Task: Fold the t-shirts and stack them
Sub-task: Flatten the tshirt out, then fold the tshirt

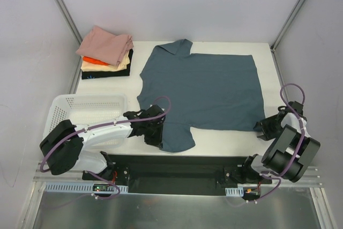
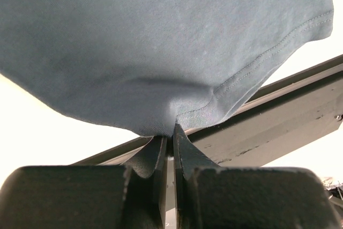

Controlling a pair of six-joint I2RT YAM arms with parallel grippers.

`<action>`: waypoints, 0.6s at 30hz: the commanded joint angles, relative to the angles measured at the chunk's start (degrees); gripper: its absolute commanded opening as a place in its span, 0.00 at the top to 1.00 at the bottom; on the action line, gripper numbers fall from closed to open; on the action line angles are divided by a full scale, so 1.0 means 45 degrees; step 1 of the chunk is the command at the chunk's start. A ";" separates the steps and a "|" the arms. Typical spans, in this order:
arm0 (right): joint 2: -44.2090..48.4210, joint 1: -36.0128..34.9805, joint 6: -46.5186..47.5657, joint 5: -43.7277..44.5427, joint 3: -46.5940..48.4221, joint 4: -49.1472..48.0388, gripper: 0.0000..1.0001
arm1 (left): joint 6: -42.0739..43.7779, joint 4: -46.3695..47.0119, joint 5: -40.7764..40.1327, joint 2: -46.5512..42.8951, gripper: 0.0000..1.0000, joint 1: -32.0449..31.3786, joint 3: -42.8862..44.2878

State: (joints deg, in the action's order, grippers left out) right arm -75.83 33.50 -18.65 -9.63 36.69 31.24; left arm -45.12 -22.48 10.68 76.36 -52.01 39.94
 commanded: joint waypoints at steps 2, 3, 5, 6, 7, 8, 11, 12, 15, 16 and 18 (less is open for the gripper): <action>-0.0999 -0.0197 -0.0523 -0.0673 -0.0243 -0.2666 0.65 | 0.0476 0.0288 0.0518 -0.0230 1.00 0.0268 -0.0165; -0.1000 -0.0217 -0.0503 -0.0634 -0.0223 -0.2666 0.68 | 0.0496 0.0308 0.0576 -0.0249 1.00 0.0307 -0.0185; -0.1019 -0.0295 -0.0483 -0.0517 -0.0184 -0.2647 0.78 | 0.0593 0.0328 0.0694 -0.0269 1.00 0.0424 -0.0243; -0.1019 -0.0295 -0.0483 -0.0497 -0.0145 -0.2666 0.84 | 0.0613 0.0328 0.0732 -0.0288 1.00 0.0463 -0.0282; -0.1077 -0.0314 -0.0464 -0.0497 -0.0087 -0.2647 0.87 | 0.0633 0.0328 0.0752 -0.0289 1.00 0.0502 -0.0379; -0.1155 -0.0334 -0.0445 -0.0536 -0.0048 -0.2588 0.99 | 0.0672 0.0328 0.0888 -0.0327 1.00 0.0638 -0.0438; -0.1137 -0.0373 -0.0308 -0.0594 -0.0028 -0.2607 0.99 | 0.0691 0.0328 0.1083 -0.0405 1.00 0.0775 -0.0556; -0.1117 -0.0431 -0.0288 -0.0614 -0.0047 -0.2607 0.99 | 0.0672 0.0328 0.1104 -0.0444 1.00 0.0776 -0.0575; -0.0864 -0.0606 -0.0190 -0.0556 -0.0125 -0.2432 0.99 | 0.0691 0.0328 0.1201 -0.0659 1.00 0.0796 -0.0673; -0.0650 -0.0646 -0.0190 -0.0498 -0.0164 -0.2393 0.99 | 0.0692 0.0328 0.1163 -0.0756 1.00 0.0796 -0.0789; -0.0376 -0.0686 -0.0171 -0.0556 -0.0320 -0.2159 0.99 | 0.0614 0.0328 0.1279 -0.1108 1.00 0.0815 -0.0965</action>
State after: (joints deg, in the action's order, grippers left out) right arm -78.91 31.70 -19.29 -12.27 36.93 25.47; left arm -43.38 -21.17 14.90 75.11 -49.01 37.01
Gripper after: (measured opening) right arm 0.012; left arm 0.016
